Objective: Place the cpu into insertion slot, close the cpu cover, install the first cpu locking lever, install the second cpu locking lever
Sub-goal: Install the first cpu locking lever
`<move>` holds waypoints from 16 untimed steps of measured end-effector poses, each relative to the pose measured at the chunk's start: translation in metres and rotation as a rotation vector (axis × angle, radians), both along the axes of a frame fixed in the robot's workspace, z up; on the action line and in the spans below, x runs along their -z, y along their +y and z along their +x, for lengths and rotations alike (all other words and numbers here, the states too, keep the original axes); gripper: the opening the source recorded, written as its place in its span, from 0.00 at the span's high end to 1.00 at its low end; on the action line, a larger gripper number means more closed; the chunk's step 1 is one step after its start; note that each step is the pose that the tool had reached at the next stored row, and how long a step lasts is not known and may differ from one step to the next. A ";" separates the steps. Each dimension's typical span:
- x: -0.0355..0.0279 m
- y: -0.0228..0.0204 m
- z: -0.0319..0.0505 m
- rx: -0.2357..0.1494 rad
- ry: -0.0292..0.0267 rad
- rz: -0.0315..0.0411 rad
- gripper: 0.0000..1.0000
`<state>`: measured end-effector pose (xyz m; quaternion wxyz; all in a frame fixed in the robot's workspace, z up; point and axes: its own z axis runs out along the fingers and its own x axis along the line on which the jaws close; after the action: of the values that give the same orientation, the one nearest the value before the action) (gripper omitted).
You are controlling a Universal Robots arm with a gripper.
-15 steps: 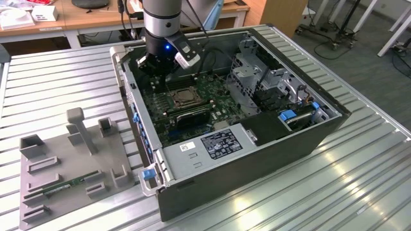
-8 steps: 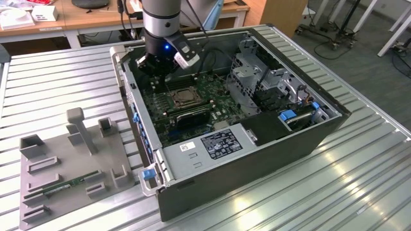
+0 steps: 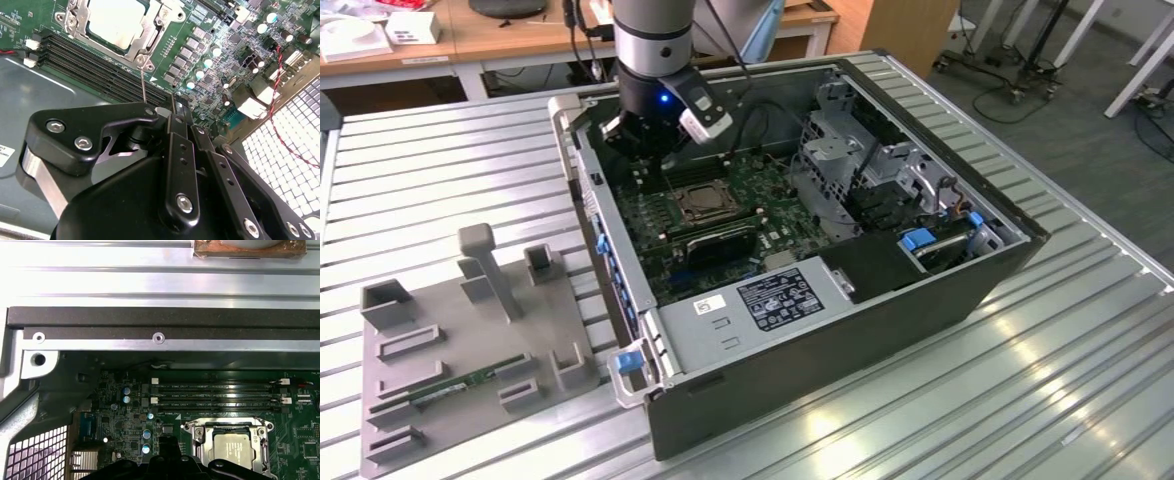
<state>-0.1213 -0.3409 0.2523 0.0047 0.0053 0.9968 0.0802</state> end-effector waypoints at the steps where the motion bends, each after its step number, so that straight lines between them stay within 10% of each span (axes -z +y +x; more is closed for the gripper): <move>1: 0.0000 0.0001 -0.0001 0.000 0.0001 0.0007 0.89; 9: 0.0000 0.0005 -0.0001 0.000 -0.0020 0.0712 0.89; 13: 0.0000 0.0004 -0.0018 0.000 -0.0028 0.0903 0.89; 16: 0.0001 0.0005 -0.0020 0.000 -0.0031 0.1190 0.89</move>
<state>-0.1233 -0.3404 0.2522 0.0060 0.0055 0.9902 0.1394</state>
